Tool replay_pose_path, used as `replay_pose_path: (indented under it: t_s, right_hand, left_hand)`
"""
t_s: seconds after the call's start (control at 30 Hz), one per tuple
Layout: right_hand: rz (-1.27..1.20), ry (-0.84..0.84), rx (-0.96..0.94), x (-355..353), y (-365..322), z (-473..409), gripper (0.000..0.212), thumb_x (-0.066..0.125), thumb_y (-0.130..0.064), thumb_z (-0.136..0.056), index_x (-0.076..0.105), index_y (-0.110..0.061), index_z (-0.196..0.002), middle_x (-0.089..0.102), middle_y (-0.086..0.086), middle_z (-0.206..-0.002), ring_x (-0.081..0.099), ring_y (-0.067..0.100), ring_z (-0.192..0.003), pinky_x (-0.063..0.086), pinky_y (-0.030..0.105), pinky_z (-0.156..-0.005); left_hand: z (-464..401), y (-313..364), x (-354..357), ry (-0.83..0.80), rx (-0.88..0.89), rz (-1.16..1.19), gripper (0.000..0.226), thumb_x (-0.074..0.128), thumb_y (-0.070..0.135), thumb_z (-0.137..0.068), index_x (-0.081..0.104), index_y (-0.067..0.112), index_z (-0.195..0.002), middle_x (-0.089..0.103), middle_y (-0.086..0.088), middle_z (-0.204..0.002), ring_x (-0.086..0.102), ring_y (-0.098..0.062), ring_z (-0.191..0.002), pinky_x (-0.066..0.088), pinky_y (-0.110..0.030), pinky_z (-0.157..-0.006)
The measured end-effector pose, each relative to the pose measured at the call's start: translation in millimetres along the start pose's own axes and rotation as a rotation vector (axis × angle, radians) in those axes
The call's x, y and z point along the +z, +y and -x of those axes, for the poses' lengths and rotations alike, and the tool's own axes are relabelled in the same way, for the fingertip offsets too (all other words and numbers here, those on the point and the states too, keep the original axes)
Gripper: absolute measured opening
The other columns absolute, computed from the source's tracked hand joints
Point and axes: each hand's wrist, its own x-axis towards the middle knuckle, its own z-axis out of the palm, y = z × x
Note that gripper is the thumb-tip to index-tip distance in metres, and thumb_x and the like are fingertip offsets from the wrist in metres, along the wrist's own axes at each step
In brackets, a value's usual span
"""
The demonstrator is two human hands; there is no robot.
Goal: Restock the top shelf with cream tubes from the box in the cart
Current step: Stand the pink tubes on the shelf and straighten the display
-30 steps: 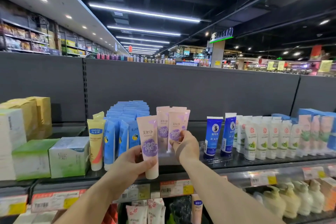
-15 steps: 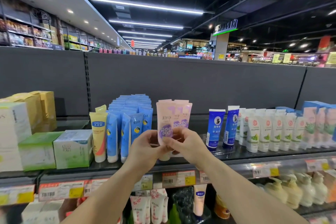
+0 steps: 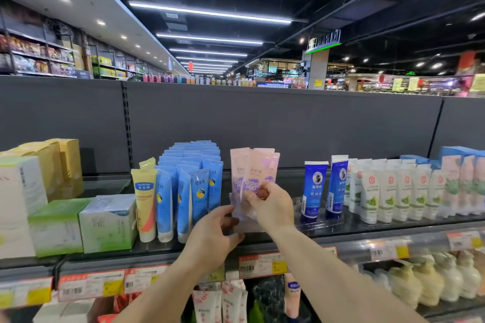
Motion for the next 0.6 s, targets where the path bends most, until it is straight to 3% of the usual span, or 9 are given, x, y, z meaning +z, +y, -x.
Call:
replay_pose_path:
  t_s: [0.17,0.27,0.37,0.53,0.6]
  right_hand:
    - [0.099,-0.064,-0.01,8.8,-3.2,2.1,0.02,0.063,-0.029,-0.093,0.061,-0.018,-0.11,0.064,0.0,-0.117,0.056,0.009,-0.097,0.046,0.02,-0.077]
    - [0.053,-0.062,0.016,8.7,-6.2,2.8,0.027,0.066,-0.022,-0.091,0.047,-0.024,-0.109,0.059,-0.001,-0.123,0.057,0.015,-0.113,0.049,0.027,-0.085]
    - [0.089,-0.079,0.021,7.8,-7.2,1.8,0.025,0.065,-0.021,-0.091,0.046,-0.022,-0.107,0.058,0.0,-0.123,0.057,0.013,-0.111,0.047,0.025,-0.082]
    - [0.122,-0.087,0.033,7.8,-5.9,1.4,0.023,0.063,-0.025,-0.093,0.054,-0.017,-0.113,0.06,0.002,-0.121,0.058,0.016,-0.111,0.049,0.028,-0.087]
    - [0.125,-0.092,0.036,5.9,-6.7,0.8,0.023,0.063,-0.026,-0.094,0.055,-0.017,-0.114,0.06,0.002,-0.121,0.058,0.017,-0.111,0.049,0.029,-0.088]
  left_hand:
    - [-1.2,-2.7,-2.8,0.006,0.016,0.027,0.061,0.071,0.019,-0.085,0.044,0.033,-0.138,0.063,0.02,-0.112,0.058,0.0,-0.104,0.046,-0.017,-0.087]
    - [-2.4,-4.0,-3.2,0.004,0.021,0.042,0.059,0.072,0.02,-0.085,0.045,0.033,-0.136,0.064,0.021,-0.108,0.059,0.001,-0.102,0.045,-0.014,-0.082]
    - [-3.8,-5.1,-2.5,0.008,0.008,0.04,0.061,0.072,0.021,-0.085,0.043,0.032,-0.137,0.065,0.015,-0.117,0.059,-0.002,-0.107,0.046,-0.021,-0.09]
    - [-6.7,-5.1,-0.7,0.02,0.011,0.02,0.06,0.071,0.021,-0.086,0.043,0.032,-0.137,0.062,0.015,-0.12,0.054,0.001,-0.101,0.041,-0.01,-0.074]
    - [-5.8,-1.5,-0.7,0.026,0.003,0.006,0.058,0.071,0.021,-0.086,0.044,0.031,-0.137,0.06,0.015,-0.122,0.052,0.001,-0.102,0.044,-0.015,-0.082]
